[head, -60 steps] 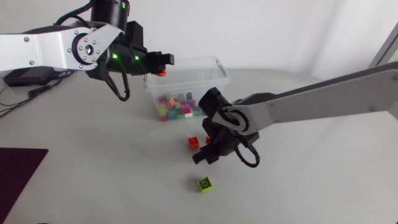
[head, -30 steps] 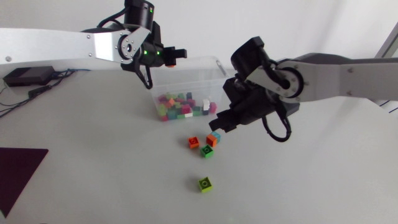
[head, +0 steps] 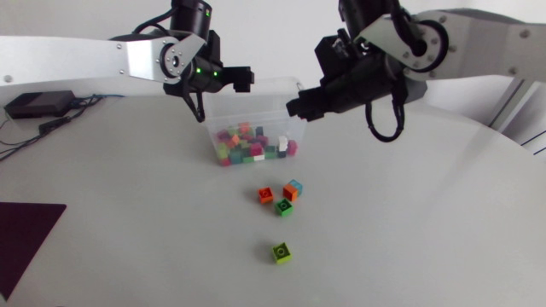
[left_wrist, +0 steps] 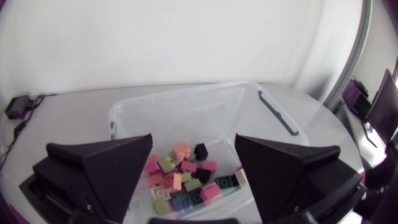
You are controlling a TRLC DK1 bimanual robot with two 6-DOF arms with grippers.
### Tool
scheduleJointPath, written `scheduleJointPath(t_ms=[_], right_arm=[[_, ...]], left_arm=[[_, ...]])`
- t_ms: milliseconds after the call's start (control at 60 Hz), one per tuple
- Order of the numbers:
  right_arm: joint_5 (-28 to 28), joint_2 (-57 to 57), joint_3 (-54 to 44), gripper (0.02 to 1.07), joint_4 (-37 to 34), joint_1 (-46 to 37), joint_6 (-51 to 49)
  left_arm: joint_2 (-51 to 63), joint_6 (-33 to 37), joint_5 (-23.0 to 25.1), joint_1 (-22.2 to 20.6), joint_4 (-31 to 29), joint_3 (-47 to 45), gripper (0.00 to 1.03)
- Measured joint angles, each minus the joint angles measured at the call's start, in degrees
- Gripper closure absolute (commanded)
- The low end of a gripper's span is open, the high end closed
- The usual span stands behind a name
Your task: Place the duplo bricks in the container
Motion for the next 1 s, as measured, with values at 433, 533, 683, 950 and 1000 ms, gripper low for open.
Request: scheduleJointPath(t_ms=[433,533,683,950,1000], right_arm=[[-0.4,12.9,8.7,0.8,9.0,-1.2,-0.4],[-0.6,15.4,10.5,0.8,11.0,-1.1,-0.4],[-0.7,19.3,13.1,0.79,13.7,-1.0,-0.4],[0.7,27.8,22.8,0.25,15.1,-0.5,-1.0],[1.8,29.6,25.5,0.06,14.2,-0.2,-1.1]], left_arm=[[-21.8,12.3,17.8,2.1,-7.8,-21.2,0.06],[-22.9,14.9,20.4,2.1,-8.3,-26.4,0.06],[-24.5,17.7,23.9,2.0,-8.4,-31.6,0.08],[-27.0,21.8,24.9,-2.7,-10.2,-35.2,0.08],[-27.0,23.1,24.9,-4.3,-11.8,-35.3,0.08]])
